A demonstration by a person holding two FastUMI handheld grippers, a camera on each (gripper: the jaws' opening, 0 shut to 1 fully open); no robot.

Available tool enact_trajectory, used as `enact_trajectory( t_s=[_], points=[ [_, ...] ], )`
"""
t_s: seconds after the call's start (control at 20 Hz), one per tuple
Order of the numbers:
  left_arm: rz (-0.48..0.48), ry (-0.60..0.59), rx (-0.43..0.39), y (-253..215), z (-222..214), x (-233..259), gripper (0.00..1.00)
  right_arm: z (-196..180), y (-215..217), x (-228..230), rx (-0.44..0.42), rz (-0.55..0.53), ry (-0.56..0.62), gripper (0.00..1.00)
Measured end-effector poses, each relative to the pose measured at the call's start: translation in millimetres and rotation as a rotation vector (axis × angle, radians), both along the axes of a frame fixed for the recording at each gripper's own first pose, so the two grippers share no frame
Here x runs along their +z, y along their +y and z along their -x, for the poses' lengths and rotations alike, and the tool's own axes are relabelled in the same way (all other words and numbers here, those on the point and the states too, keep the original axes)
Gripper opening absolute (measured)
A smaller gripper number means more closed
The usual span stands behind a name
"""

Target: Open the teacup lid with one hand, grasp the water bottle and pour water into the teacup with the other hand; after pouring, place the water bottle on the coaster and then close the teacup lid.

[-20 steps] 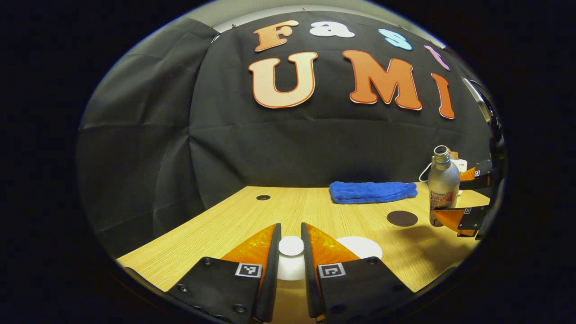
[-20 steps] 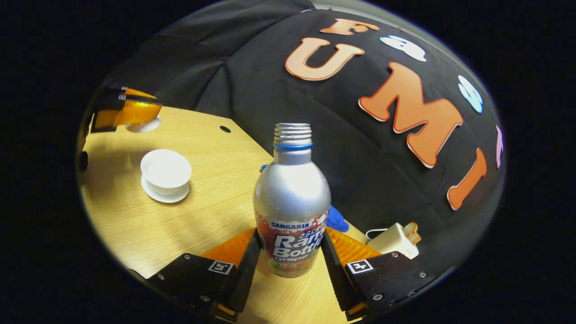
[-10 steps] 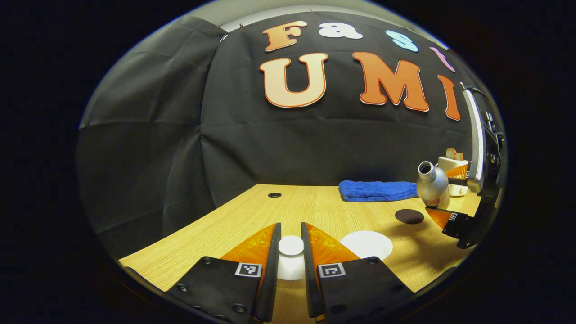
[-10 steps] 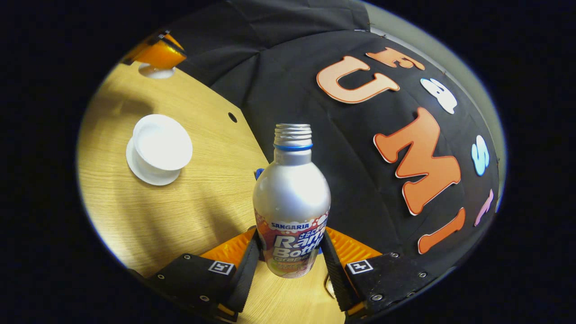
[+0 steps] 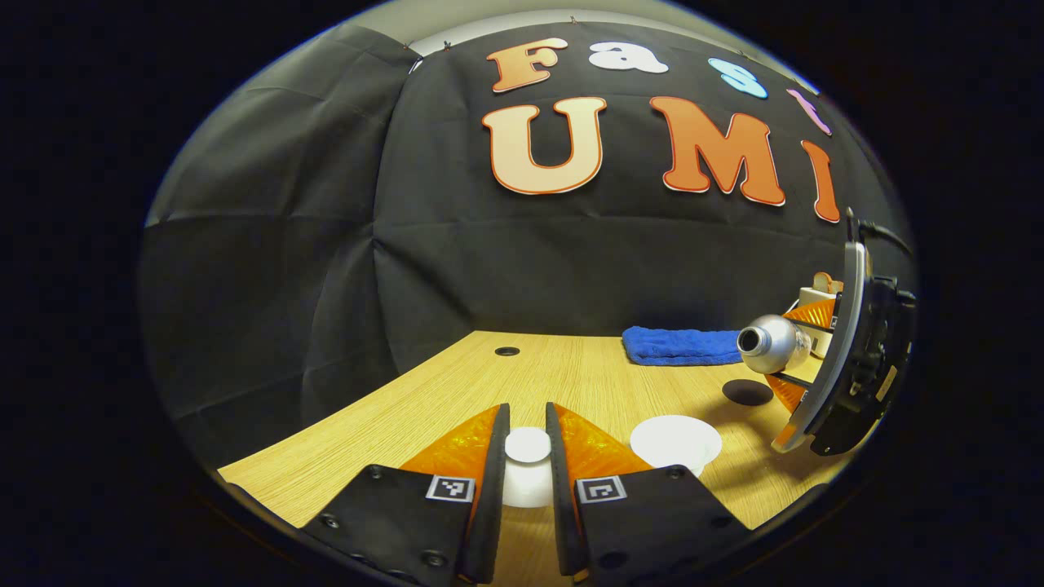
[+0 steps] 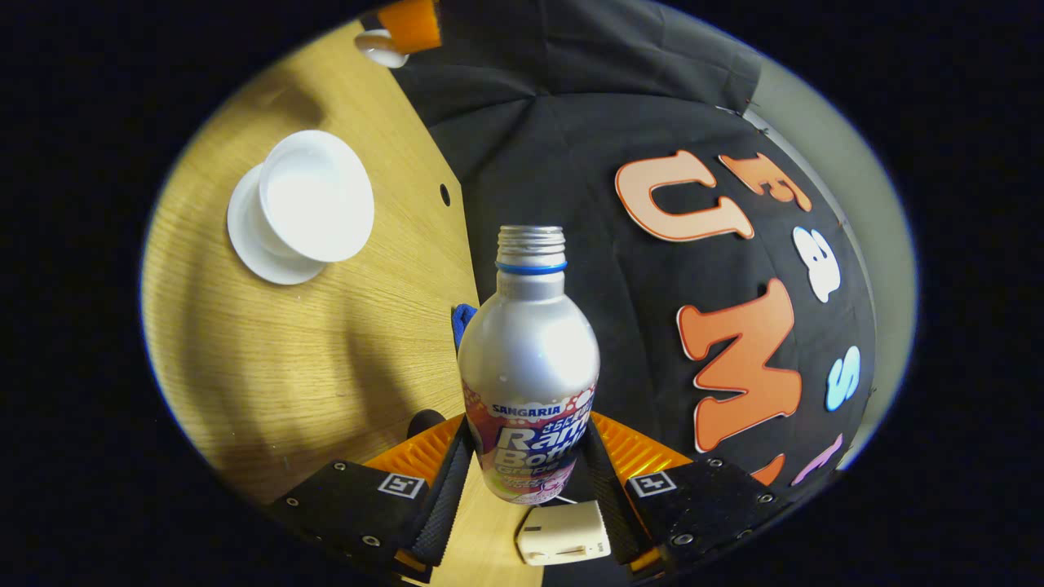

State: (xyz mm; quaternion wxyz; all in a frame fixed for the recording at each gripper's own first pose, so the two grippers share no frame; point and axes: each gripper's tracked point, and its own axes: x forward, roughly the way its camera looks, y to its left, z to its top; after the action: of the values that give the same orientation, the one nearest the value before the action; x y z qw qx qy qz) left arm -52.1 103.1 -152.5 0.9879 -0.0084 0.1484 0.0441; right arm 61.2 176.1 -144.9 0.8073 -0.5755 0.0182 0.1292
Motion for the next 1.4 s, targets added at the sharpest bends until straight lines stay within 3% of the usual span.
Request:
enact_trajectory(
  t_s=[0.5,1.4],
  points=[
    [0.017,0.008,0.016,12,1,-4,0.31,-6,16,17,0.081,0.211,-0.164,0.76],
    [0.034,0.008,0.025,15,6,-6,0.31,-25,26,68,0.168,0.369,-0.329,0.76]
  ],
)
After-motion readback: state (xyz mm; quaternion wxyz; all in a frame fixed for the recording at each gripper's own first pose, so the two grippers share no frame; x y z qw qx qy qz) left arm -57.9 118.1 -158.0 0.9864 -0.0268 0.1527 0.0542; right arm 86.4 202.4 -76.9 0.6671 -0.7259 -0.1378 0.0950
